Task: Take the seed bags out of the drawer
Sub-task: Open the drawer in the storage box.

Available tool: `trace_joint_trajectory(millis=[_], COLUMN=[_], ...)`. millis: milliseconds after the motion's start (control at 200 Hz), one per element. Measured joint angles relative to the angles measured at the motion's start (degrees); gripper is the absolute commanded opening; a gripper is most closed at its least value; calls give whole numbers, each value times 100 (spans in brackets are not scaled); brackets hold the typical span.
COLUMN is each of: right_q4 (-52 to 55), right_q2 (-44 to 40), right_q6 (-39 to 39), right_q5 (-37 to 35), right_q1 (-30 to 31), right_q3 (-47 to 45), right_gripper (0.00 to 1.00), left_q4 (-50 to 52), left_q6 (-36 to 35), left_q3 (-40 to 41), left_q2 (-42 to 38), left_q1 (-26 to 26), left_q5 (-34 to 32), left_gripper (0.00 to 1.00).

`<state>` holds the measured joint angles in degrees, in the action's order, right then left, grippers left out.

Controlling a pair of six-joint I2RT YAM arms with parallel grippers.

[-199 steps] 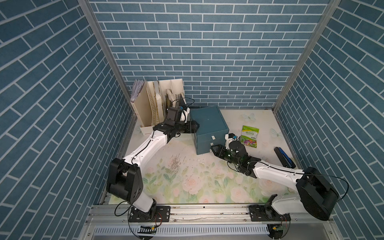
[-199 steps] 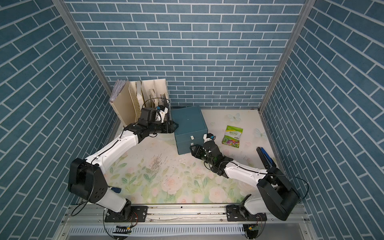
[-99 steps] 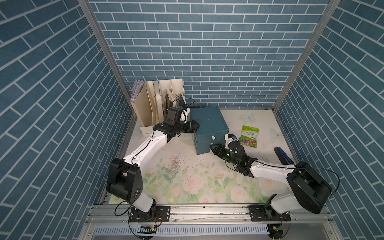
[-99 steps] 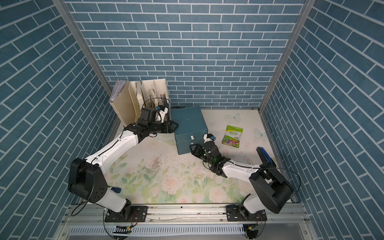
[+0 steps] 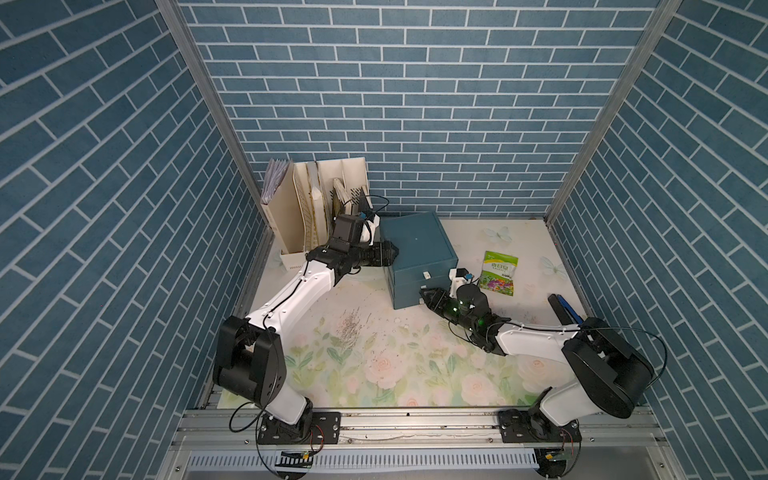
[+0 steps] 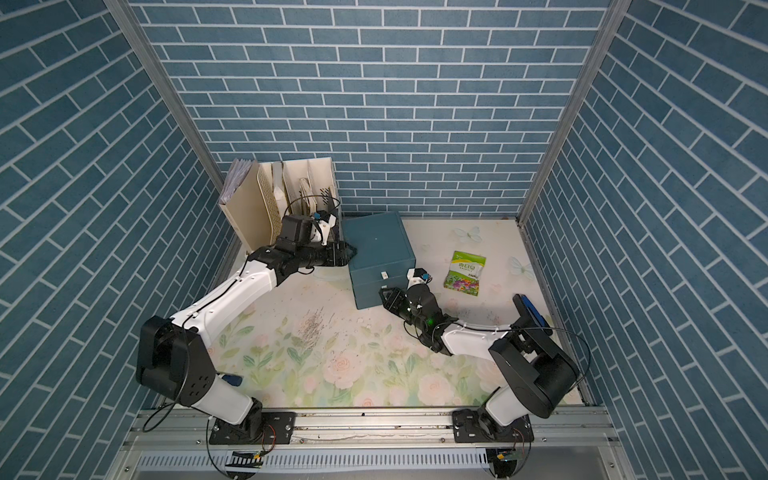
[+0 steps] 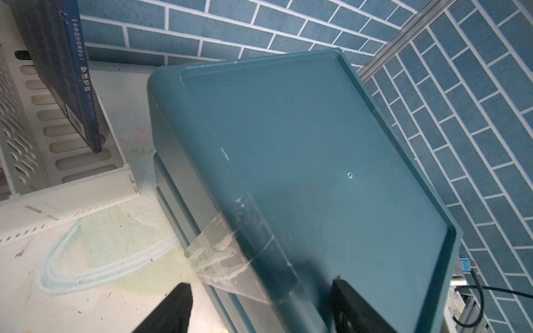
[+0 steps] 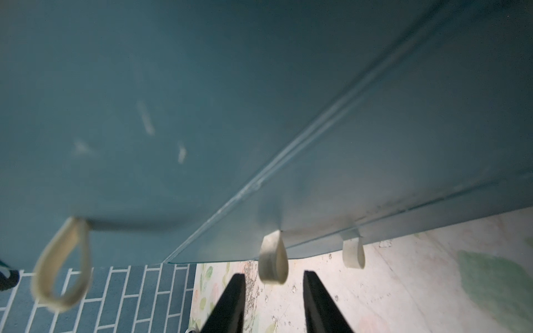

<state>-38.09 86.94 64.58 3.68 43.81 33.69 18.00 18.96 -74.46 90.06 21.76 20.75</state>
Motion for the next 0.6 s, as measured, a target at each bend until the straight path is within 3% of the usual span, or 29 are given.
trace_joint_trajectory(millis=[215,535,600], right_q4=[-160,-192,-188], right_q2=[131,168,168], right_q6=[15,20,15], right_q5=[2,-20,-31], right_q1=[-15,-15,-15], right_q3=[0,0,0], right_gripper=[31,17,10], left_q4=[0,2,4], left_q6=[-4,-15,-17], left_q3=[0,-13,-17], left_q2=[2,22,28], left_q1=[-9,-17,-22], left_q5=[15,57,74], left_gripper=[79,79,79])
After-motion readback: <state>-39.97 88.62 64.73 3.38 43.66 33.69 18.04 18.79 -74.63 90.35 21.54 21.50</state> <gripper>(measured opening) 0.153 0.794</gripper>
